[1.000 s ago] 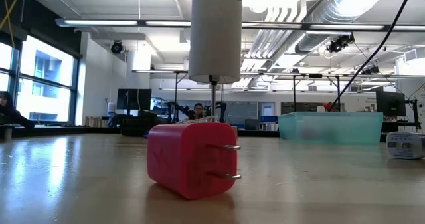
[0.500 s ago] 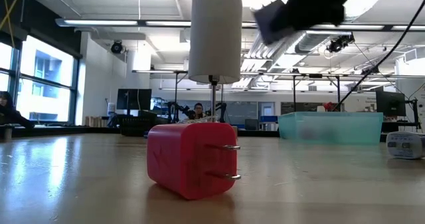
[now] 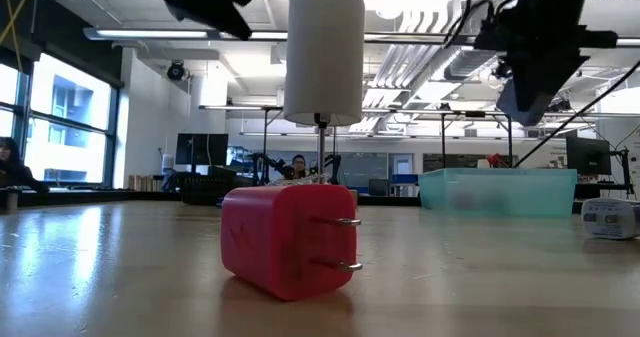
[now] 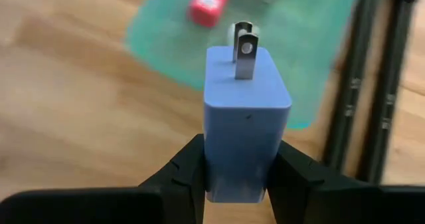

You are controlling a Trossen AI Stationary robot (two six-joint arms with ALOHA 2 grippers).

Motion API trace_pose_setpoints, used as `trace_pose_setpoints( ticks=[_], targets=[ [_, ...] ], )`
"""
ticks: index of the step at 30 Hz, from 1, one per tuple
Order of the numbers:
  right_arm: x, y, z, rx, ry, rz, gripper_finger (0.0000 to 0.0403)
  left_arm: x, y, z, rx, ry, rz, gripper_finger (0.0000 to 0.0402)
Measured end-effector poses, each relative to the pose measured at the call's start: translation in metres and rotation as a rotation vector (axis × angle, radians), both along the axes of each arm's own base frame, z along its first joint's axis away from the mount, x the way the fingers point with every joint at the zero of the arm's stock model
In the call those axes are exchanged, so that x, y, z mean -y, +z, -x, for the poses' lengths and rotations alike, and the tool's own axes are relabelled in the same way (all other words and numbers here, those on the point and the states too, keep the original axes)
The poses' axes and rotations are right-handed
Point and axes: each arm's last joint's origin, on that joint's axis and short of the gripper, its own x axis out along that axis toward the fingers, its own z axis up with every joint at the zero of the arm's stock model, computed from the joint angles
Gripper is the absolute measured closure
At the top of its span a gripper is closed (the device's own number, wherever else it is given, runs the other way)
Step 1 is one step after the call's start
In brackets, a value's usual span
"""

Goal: Pick & Place Office items
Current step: Put the blue adapter into the green bin

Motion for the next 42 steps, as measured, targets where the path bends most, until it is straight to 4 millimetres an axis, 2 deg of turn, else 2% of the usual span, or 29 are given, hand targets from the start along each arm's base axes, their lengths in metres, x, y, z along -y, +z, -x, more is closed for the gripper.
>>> trace_pose_setpoints(
  ticks=[6,11,16,30,36,42],
  targets=[
    [0.055,-0.001,0.005,-0.075,-0.097,-0.121,0.0296,-0.002,-0.014,0.002,-0.039,0.012,0.042,0.0108],
    [0.102,-0.008,0.010,-0.088,-0.130,-0.159,0.0296,0.003,-0.023,0.008,-0.051,0.004,0.054,0.0108],
    [0.135,-0.018,0.010,-0.051,-0.180,-0.186,0.0296,0.010,-0.029,0.012,-0.046,-0.022,0.058,0.0108],
    [0.194,-0.075,0.008,-0.142,-0.312,-0.310,0.0296,0.020,-0.028,0.016,-0.037,-0.043,0.071,0.0108],
    [0.204,-0.089,0.010,-0.158,-0.339,-0.349,0.0296,0.020,-0.028,0.016,-0.037,-0.043,0.071,0.0108],
    [0.209,-0.092,0.007,-0.131,-0.296,-0.337,0.0295,0.020,-0.028,0.016,-0.037,-0.043,0.071,0.0108]
  ],
)
